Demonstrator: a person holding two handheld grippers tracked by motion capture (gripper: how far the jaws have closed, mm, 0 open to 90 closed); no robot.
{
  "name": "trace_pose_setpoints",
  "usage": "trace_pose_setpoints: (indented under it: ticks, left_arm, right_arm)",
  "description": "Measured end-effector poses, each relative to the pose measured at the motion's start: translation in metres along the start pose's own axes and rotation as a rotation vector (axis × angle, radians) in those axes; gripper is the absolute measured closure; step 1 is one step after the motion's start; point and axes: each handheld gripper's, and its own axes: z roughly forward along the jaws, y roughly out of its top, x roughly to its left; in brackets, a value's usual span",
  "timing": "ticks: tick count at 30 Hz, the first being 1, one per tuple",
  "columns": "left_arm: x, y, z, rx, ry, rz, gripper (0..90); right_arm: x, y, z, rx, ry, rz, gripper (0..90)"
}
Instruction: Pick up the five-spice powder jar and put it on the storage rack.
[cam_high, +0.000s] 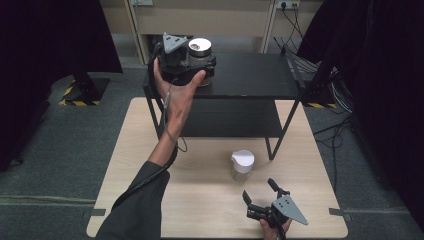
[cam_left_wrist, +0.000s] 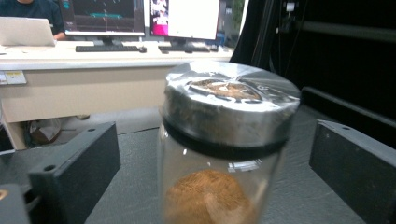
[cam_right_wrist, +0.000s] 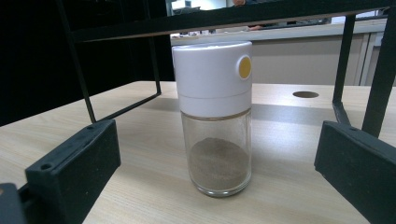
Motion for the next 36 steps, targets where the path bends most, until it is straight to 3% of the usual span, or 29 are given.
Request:
trace_pose_setpoints:
  ticks: [9,15,23,36]
  left_arm:
    - [-0.005,-0.023,-0.036,-0.071,-0.052,-0.004,0.2]
    - [-0.016,-0.057,-0.067,-0.139,-0.067,0.022,0.1]
    - [-0.032,-0.099,-0.1,-0.166,-0.079,0.045,0.2]
    - [-0.038,-0.185,-0.116,-0.168,-0.052,0.046,0.2]
  right_arm:
    - [0.0,0.0,0.0,0.002,-0.002,0.001,0.4]
    - [0.0,0.0,0.0,-0.002,-0.001,0.001,0.4]
    - [0.001,0.0,0.0,-0.002,-0.003,0.001,0.4]
    - [0.001,-0.001,-0.001,-0.003,-0.003,-0.001,0.4]
